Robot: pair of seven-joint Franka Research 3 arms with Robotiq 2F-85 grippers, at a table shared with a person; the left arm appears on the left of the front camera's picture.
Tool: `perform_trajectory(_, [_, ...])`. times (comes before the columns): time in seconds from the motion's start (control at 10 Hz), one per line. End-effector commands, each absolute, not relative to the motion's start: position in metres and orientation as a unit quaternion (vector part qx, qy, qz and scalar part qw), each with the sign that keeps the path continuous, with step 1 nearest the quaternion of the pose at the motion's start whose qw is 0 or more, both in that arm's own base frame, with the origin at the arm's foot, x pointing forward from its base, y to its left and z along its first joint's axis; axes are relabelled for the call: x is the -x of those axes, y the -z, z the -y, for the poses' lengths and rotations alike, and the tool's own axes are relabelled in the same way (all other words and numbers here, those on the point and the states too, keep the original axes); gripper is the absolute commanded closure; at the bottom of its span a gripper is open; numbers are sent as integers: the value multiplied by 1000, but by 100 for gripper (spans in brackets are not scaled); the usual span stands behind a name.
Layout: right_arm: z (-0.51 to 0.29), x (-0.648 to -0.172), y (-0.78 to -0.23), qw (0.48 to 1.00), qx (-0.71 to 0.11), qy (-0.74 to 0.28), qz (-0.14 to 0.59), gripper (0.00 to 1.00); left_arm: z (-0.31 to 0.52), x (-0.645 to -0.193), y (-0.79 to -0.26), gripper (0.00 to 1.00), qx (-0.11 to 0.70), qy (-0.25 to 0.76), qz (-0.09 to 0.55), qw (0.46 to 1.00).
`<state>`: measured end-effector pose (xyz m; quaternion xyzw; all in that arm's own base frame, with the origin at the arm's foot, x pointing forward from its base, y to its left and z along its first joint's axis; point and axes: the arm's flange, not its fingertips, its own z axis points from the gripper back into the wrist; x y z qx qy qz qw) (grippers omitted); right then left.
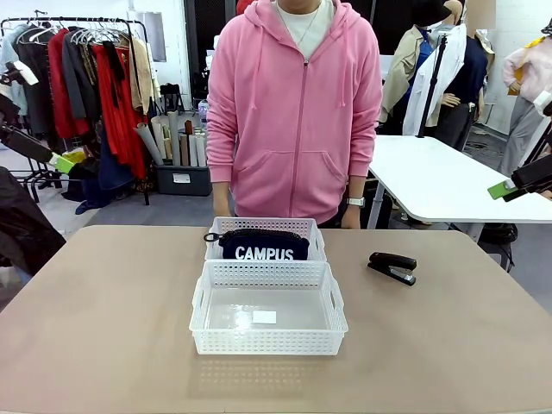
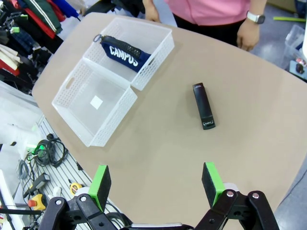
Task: Distribute items into two baskets.
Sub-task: Pick up the Stapler that the person points to.
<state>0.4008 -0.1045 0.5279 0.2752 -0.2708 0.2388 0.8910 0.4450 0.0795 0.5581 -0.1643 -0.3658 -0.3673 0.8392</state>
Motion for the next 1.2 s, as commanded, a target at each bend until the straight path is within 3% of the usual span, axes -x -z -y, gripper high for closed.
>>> perform_trajectory(0.0, [104, -402, -529, 886, -283, -240, 277, 0, -81, -450, -553, 0, 173, 374, 379, 829])
perform_trajectory(1.1, [104, -402, -529, 886, -283, -240, 277, 0, -71, -455, -550, 0, 191, 384, 371, 823])
